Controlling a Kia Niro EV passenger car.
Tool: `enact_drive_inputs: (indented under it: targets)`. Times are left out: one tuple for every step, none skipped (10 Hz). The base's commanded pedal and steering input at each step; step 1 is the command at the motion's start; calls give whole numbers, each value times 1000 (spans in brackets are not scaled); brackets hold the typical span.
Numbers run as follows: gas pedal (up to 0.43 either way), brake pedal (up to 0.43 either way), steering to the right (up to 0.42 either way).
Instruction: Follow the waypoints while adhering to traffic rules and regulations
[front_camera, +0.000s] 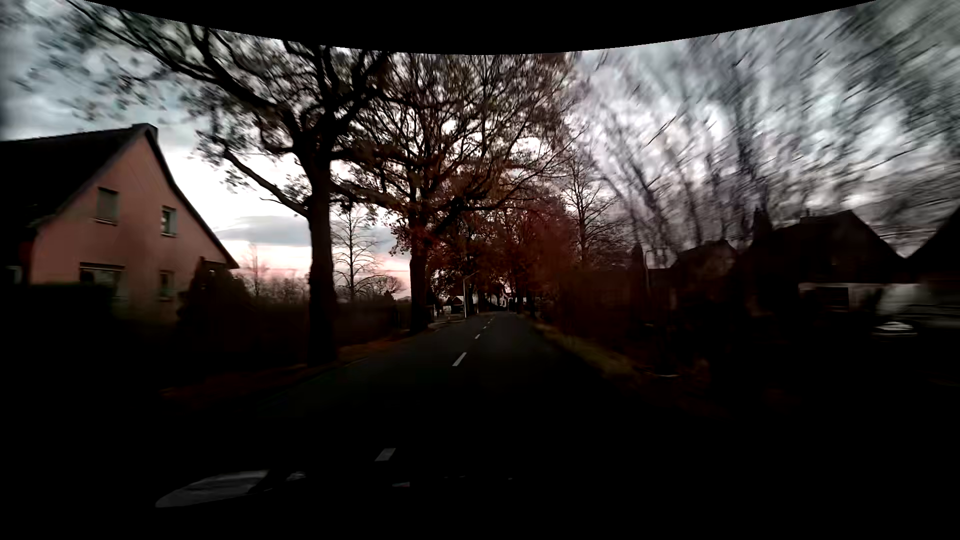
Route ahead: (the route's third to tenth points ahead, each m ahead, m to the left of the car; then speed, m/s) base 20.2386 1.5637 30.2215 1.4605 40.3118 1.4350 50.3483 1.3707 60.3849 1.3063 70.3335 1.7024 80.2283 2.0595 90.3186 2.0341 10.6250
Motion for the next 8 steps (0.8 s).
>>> enact_drive_inputs:
  targets:
    - [98,0,-5]
    - [98,0,-4]
    - [98,0,-4]
    - [98,0,-4]
    - [98,0,-4]
    - [87,0,-4]
    - [87,0,-4]
    - [87,0,-2]
